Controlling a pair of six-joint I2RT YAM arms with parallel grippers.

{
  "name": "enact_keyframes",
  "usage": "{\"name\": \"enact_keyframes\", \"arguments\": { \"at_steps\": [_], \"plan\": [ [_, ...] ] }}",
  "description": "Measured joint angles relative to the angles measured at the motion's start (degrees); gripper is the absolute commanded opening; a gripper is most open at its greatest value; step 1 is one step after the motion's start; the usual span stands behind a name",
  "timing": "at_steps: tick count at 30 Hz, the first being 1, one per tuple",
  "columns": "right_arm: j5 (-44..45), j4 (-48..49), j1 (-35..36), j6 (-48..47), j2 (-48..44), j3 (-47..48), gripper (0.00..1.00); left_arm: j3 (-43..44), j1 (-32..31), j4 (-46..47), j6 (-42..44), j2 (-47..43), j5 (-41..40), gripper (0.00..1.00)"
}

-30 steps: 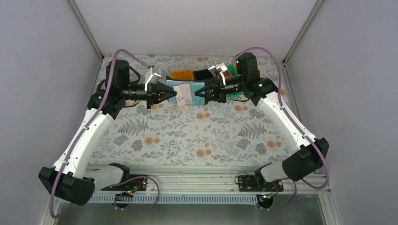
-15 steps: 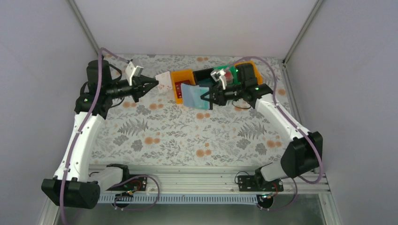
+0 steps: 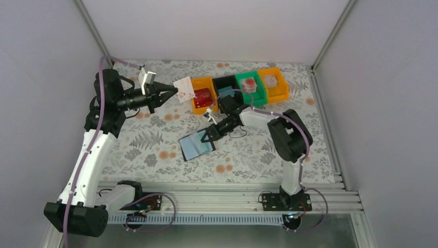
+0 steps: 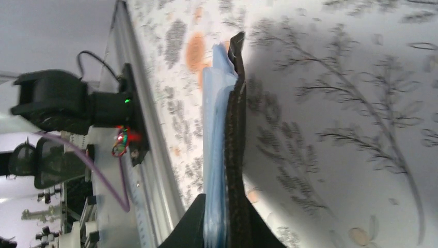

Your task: Take the credit cards out of the card holder

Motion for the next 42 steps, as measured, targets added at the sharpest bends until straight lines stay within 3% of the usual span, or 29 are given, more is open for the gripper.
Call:
{"name": "enact_keyframes", "arguments": {
  "at_steps": [3, 6, 10, 15, 22, 28, 30, 31, 32, 35, 36, 39, 40, 42],
  "plan": [
    [2.7, -1.6, -0.5, 0.5, 2.8, 1.9, 0.48, 0.0, -0.3, 0.7, -0.8, -0.3, 0.2, 0.02],
    [7.0, -3.4, -2.8, 2.1, 2.7, 2.4, 0.61, 0.0, -0.6, 0.8, -1.1, -0.6, 0.4, 0.02],
    [15.1, -6.2, -7.6, 5.2, -0.5, 2.8, 0.65, 0.0, -0.9, 0.8, -1.0, -1.2, 0.6, 0.02],
    [23.8, -9.2, -9.5, 4.8, -11.5, 9.1, 0.72, 0.0, -1.5, 2.6, -1.4, -1.4, 0.8, 0.02],
    [14.1, 6.0, -3.4, 3.0, -32.5, 11.4, 0.89, 2.7, -3.0, 6.1, -3.7, -0.8, 1.9, 0.02],
    [8.8, 19.7, 2.3, 5.2, -34.6, 11.6, 0.90, 3.8, -4.6, 8.2, -4.6, -0.8, 5.4, 0.02],
    [8.0, 20.6, 2.8, 5.6, -32.7, 12.2, 0.86, 3.8, -5.2, 8.1, -4.4, -0.8, 6.9, 0.02],
    [7.8, 20.5, 3.0, 5.6, -31.4, 13.0, 0.78, 3.9, -5.5, 8.1, -4.3, -0.8, 7.5, 0.02],
    [7.5, 20.3, 3.2, 5.4, -29.9, 13.9, 0.65, 4.0, -5.7, 7.9, -4.1, -0.8, 8.0, 0.02],
    [5.6, 19.5, 4.0, 4.6, -27.0, 15.8, 0.09, 4.6, -6.2, 7.4, -3.3, -0.5, 8.9, 0.02],
    [4.4, 19.3, 4.2, 4.4, -26.8, 15.8, 0.04, 4.6, -6.2, 7.2, -3.1, -0.4, 8.8, 0.02],
    [1.9, 18.1, 4.6, 3.3, -27.1, 15.8, 0.04, 4.6, -6.0, 6.4, -2.5, 0.0, 8.2, 0.03],
    [1.6, 17.0, 4.7, 2.3, -27.5, 16.0, 0.04, 4.6, -6.1, 6.0, -2.3, 0.0, 8.1, 0.11],
    [2.1, 13.4, 4.7, -0.3, -27.6, 17.1, 0.04, 4.6, -6.2, 4.7, -0.9, 0.0, 7.4, 0.61]
  ]
}}
